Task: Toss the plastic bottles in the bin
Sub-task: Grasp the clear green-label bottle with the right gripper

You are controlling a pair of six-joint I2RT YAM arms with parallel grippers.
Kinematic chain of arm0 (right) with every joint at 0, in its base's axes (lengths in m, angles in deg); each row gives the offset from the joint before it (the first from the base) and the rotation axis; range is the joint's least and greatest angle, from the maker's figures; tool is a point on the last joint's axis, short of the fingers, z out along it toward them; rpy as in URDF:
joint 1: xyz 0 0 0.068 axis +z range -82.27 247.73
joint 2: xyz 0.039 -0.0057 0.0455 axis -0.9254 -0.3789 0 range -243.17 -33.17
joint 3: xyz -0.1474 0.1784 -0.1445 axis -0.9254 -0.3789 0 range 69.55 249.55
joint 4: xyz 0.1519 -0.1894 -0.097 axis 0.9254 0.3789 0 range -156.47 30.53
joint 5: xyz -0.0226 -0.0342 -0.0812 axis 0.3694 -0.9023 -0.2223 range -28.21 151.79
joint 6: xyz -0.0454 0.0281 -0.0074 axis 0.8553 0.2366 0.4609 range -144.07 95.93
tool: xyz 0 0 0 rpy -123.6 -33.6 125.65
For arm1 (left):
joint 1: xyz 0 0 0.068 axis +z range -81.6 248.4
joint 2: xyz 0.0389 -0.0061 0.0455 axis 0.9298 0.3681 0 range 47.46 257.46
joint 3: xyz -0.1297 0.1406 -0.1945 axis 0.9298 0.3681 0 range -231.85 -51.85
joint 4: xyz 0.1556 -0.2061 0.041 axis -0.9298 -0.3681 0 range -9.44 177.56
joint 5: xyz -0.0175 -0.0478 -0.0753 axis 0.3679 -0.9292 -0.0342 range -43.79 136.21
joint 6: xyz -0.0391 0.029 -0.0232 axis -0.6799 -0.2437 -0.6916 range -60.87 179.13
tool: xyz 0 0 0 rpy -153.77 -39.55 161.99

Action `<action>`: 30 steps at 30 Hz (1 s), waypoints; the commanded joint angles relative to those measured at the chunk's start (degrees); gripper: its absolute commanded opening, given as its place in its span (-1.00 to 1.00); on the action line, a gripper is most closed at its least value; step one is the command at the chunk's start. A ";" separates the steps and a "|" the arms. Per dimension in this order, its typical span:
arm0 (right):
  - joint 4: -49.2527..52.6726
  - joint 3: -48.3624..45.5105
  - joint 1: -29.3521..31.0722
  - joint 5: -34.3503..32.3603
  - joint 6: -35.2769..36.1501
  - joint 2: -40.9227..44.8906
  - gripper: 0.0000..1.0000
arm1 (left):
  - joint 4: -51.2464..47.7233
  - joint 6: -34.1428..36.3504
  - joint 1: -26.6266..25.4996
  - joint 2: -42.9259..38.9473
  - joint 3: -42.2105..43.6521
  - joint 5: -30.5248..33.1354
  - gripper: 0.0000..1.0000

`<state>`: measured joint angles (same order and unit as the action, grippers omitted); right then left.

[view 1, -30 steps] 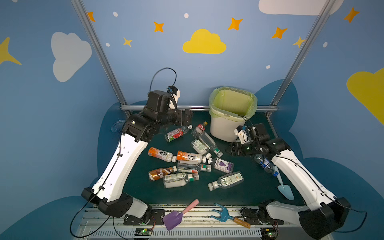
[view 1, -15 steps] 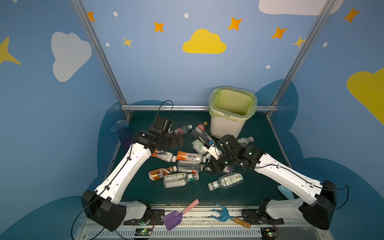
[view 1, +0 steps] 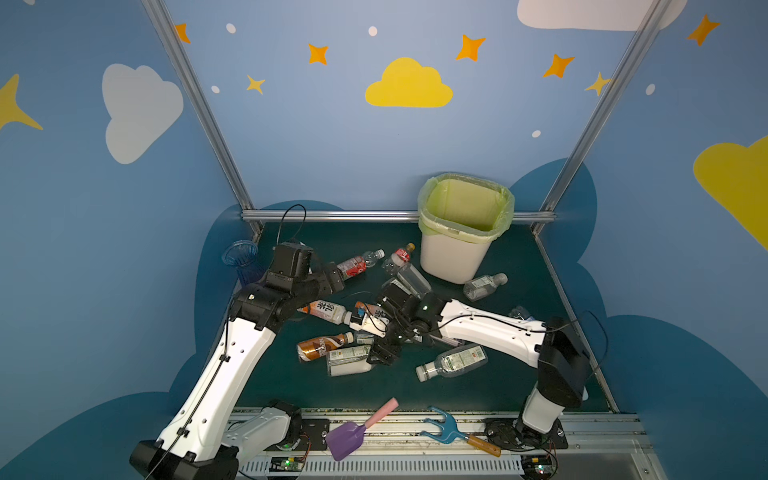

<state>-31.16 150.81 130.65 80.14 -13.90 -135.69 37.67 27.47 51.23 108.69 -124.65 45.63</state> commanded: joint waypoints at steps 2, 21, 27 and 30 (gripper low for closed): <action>3.62 6.21 1.27 0.99 3.16 -5.59 0.49 | -2.96 2.34 1.11 -3.15 0.33 2.14 1.00; 5.35 13.39 3.88 -5.41 4.76 -16.24 0.52 | -5.92 6.14 6.00 -4.61 -1.67 -0.91 1.00; 5.02 13.83 3.84 -6.66 4.95 -17.80 0.52 | -5.43 6.28 6.70 -4.10 -1.81 -2.19 1.00; 4.93 14.28 3.87 -6.40 5.13 -18.48 0.53 | -5.49 6.33 6.92 -4.12 -1.82 -2.50 1.00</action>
<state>-26.65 163.42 134.21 74.23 -9.59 -152.94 32.91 32.87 57.81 104.87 -125.17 43.86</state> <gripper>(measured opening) 0.764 0.998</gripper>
